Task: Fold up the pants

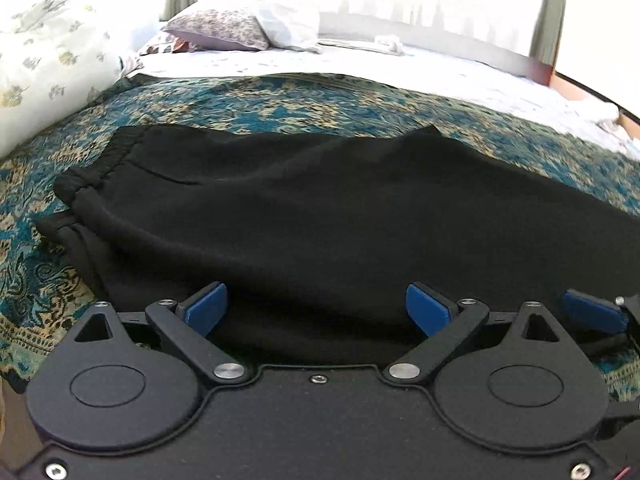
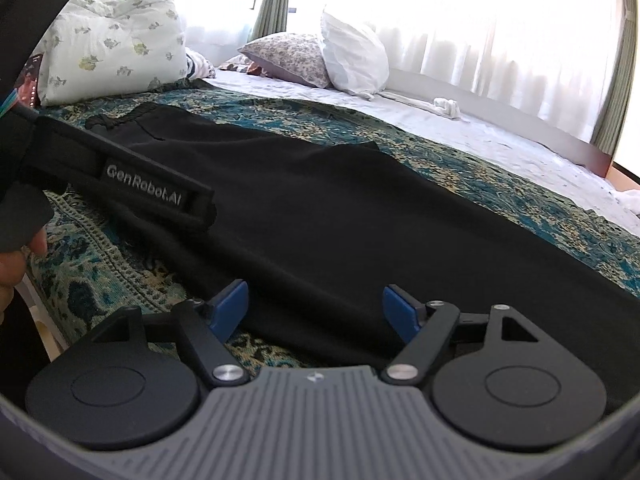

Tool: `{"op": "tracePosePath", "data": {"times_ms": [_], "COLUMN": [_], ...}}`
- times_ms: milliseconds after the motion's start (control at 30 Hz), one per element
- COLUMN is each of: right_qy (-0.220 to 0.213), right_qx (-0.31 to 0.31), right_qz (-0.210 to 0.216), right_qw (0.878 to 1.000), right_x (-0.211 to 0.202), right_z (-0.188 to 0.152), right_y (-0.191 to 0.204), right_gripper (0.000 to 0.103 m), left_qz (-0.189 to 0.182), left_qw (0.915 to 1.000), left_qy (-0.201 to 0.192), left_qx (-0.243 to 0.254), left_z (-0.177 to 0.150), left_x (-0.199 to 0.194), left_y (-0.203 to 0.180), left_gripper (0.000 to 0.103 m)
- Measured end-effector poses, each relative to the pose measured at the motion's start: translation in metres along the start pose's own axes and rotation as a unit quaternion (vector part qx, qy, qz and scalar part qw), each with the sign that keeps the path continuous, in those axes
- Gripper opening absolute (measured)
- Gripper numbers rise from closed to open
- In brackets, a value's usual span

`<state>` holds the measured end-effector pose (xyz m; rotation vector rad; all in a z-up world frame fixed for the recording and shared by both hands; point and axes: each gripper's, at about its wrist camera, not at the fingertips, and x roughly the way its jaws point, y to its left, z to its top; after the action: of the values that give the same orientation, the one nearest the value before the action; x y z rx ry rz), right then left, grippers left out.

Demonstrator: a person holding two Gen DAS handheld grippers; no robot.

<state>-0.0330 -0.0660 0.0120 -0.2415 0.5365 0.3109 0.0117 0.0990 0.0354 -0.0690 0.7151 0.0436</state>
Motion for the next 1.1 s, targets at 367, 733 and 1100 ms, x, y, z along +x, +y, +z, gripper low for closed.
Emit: {"op": "tracePosePath", "data": {"times_ms": [367,733,1100], "right_qy": [0.029,-0.033,0.001], "right_qx": [0.036,-0.041,-0.025], "right_qz": [-0.013,-0.047,-0.12], "right_qw": [0.999,0.998,0.992], "right_x": [0.021,0.012,0.041], "right_z": [0.009,-0.003,0.025], "right_y": [-0.012,0.024,0.01], "right_gripper": [0.09,0.072,0.057], "left_qz": [0.041,0.051,0.053], "left_qw": [0.998,0.9977,0.9971], "left_qy": [0.007,0.0,-0.001], "left_qx": [-0.048,-0.045,-0.055], "left_z": [0.012,0.009,0.01], "left_x": [0.017,0.018,0.018], "left_y": [0.041,0.05,0.057], "left_gripper": [0.097,0.097,0.097]}}
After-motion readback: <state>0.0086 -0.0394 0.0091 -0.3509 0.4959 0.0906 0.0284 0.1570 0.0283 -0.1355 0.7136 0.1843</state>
